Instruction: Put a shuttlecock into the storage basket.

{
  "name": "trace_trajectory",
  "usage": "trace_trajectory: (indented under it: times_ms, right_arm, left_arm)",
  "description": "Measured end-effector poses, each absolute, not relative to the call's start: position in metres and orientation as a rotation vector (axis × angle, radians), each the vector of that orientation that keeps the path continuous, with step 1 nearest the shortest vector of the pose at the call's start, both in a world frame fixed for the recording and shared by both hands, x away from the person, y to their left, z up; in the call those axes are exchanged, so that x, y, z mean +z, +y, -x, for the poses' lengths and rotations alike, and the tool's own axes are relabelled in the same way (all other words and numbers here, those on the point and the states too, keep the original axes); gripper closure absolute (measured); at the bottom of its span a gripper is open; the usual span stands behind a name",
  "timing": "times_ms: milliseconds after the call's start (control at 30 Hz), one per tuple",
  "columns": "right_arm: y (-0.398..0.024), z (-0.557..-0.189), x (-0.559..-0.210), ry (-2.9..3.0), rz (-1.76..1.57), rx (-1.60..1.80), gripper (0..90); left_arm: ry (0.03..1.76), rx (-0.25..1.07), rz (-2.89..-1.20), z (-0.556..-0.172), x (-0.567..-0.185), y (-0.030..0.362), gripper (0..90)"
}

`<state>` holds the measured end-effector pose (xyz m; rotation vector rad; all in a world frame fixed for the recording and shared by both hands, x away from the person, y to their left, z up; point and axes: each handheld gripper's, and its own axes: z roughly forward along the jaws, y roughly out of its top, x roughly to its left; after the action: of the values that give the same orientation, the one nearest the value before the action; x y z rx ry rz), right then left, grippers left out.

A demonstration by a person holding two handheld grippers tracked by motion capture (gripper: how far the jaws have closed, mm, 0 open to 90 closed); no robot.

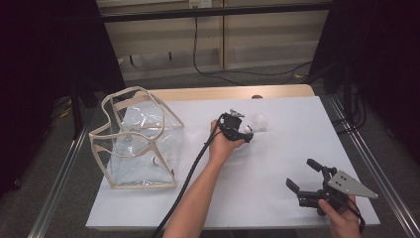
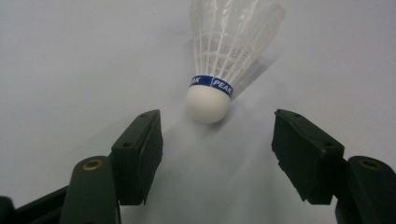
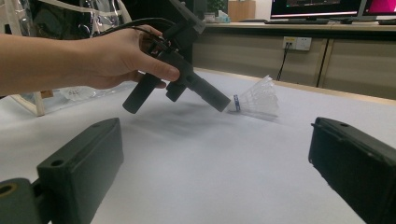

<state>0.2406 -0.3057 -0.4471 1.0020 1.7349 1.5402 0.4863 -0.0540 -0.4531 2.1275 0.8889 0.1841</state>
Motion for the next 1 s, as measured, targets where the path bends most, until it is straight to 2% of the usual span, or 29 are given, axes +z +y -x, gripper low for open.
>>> trace_trajectory:
  times_ms: [433, 633, 833, 1000]
  right_arm:
    - [-0.306, -0.241, -0.447, 1.733, -1.006, 1.543, 2.8]
    - [-0.307, -0.241, -0.448, 1.735, -1.008, 1.546, 2.8]
    - [-0.308, -0.241, -0.448, 1.734, -1.008, 1.546, 2.8]
    - [-0.308, -0.241, -0.448, 1.736, -1.007, 1.545, 2.8]
  left_arm:
    - [0.875, 0.21, -2.112, -0.491, -0.459, -0.06, 42.2]
    - [0.861, 0.211, -2.11, -0.495, -0.457, -0.064, 50.4]
    - [0.864, 0.196, -2.12, -0.498, -0.459, -0.065, 62.8]
    - [0.873, 0.168, -2.122, -0.497, -0.459, -0.064, 65.7]
